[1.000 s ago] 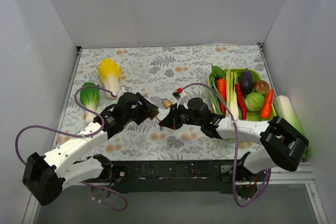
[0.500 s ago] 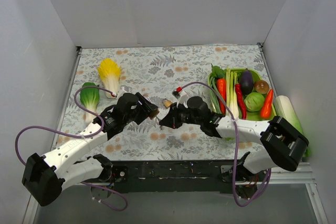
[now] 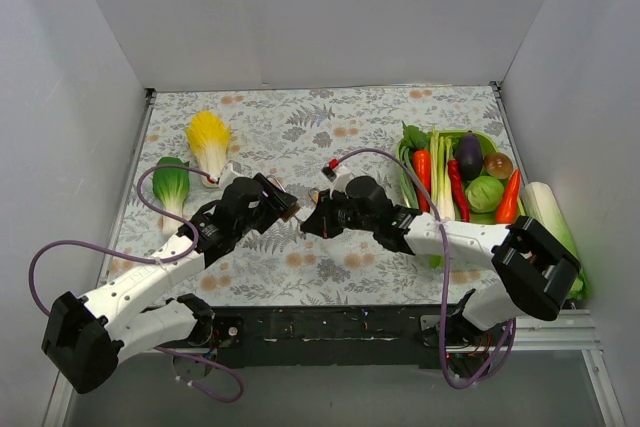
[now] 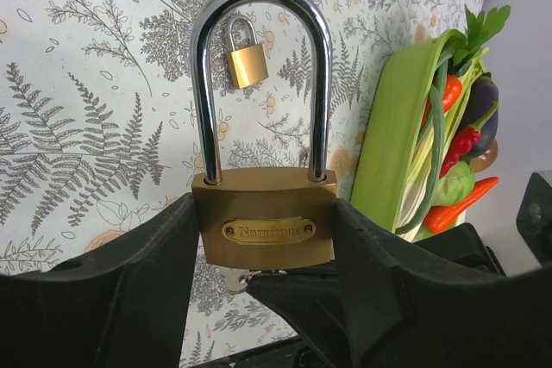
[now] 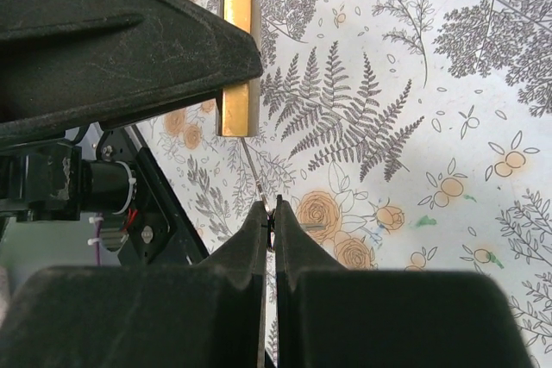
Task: Unlock with the key
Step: Unlock the lock.
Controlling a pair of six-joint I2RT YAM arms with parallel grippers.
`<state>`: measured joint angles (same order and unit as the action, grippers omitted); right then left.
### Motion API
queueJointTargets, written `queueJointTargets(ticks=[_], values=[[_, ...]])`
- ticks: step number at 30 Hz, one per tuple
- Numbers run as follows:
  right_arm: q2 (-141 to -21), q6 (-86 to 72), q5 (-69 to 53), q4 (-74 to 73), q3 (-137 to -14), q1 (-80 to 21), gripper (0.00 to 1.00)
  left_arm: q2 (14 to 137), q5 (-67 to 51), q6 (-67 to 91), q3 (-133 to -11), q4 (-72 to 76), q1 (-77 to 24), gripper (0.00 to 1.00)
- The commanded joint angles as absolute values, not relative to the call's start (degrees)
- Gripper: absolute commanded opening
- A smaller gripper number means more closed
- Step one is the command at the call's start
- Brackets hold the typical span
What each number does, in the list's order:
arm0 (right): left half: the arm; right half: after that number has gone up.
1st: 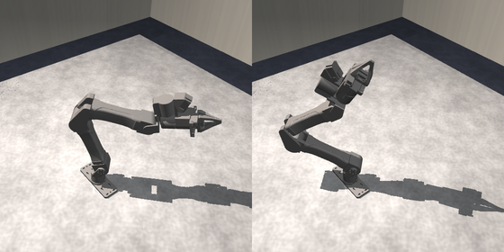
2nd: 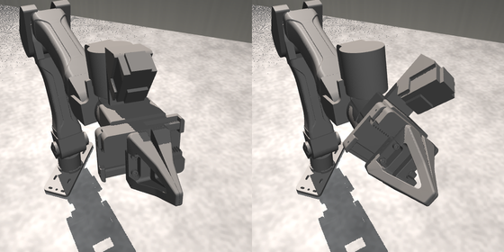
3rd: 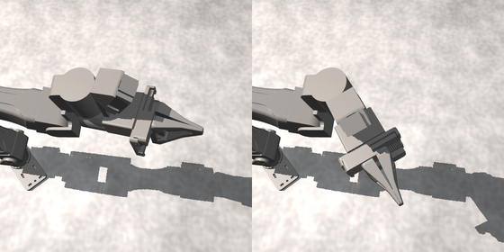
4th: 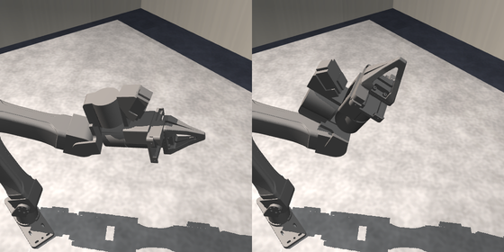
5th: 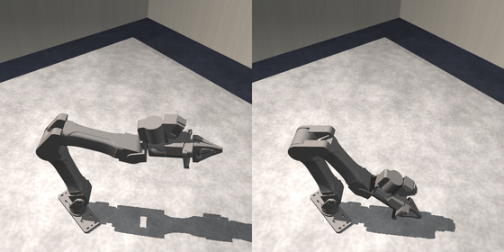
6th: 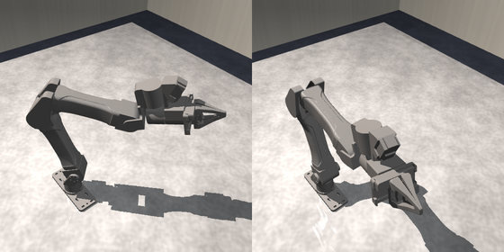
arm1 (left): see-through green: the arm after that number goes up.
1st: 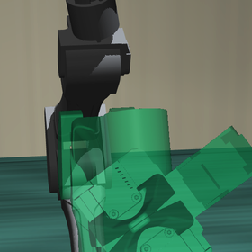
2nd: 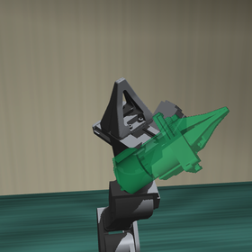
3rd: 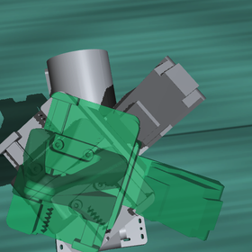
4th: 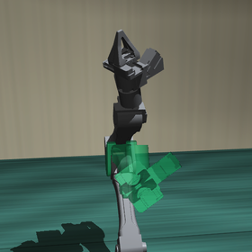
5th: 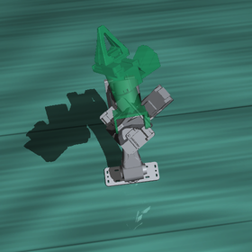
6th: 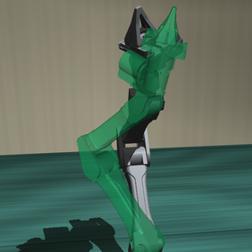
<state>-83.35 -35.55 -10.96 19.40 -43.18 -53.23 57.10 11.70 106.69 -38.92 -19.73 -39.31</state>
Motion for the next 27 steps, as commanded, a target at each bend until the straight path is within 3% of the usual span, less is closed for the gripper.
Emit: queueJointTargets(ticks=[1,27], values=[[-83.06,-32.88,-4.13,23.81,-46.85,-52.82,0.01,56.42,9.41,106.17,-38.76,-18.02,-40.08,0.0],[-87.63,-31.64,2.9,23.99,-54.67,-55.99,0.01,53.97,8.17,105.55,-31.99,-9.67,-40.69,0.0]])
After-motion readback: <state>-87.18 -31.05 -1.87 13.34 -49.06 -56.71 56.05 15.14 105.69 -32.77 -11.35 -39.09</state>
